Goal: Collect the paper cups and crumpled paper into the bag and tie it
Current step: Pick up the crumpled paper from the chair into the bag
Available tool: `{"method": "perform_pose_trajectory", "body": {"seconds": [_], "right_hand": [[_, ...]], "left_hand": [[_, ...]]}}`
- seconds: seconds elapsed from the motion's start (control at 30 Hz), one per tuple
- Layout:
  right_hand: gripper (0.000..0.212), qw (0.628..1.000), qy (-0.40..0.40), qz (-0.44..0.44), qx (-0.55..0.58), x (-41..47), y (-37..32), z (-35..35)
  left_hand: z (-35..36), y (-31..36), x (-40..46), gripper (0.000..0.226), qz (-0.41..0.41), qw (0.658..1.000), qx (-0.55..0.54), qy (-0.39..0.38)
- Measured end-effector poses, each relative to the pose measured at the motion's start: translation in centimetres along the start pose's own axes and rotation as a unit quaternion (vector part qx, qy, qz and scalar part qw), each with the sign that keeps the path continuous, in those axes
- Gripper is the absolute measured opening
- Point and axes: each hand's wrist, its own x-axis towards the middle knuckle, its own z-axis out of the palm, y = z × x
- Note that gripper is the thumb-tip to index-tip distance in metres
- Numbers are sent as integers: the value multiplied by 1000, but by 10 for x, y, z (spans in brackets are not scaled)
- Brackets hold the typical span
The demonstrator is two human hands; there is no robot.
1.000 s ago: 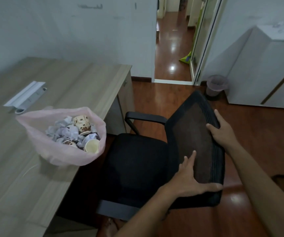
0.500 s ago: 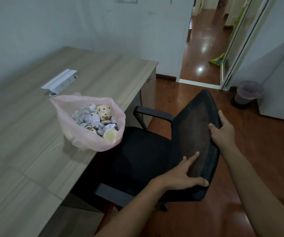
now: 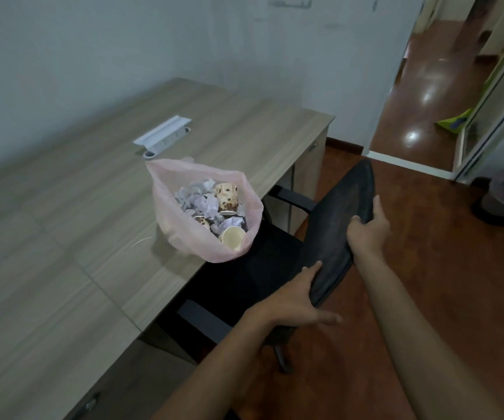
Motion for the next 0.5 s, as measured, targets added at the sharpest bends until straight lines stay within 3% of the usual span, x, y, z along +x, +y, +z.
{"method": "perform_pose_trajectory", "body": {"seconds": [0.13, 0.5], "right_hand": [[66, 1000, -2, 19, 0, 3, 9, 10], [65, 999, -23, 6, -37, -9, 26, 55]], "left_hand": [[-5, -8, 1, 99, -17, 999, -26, 30], [-20, -44, -20, 90, -55, 995, -35, 81]]}}
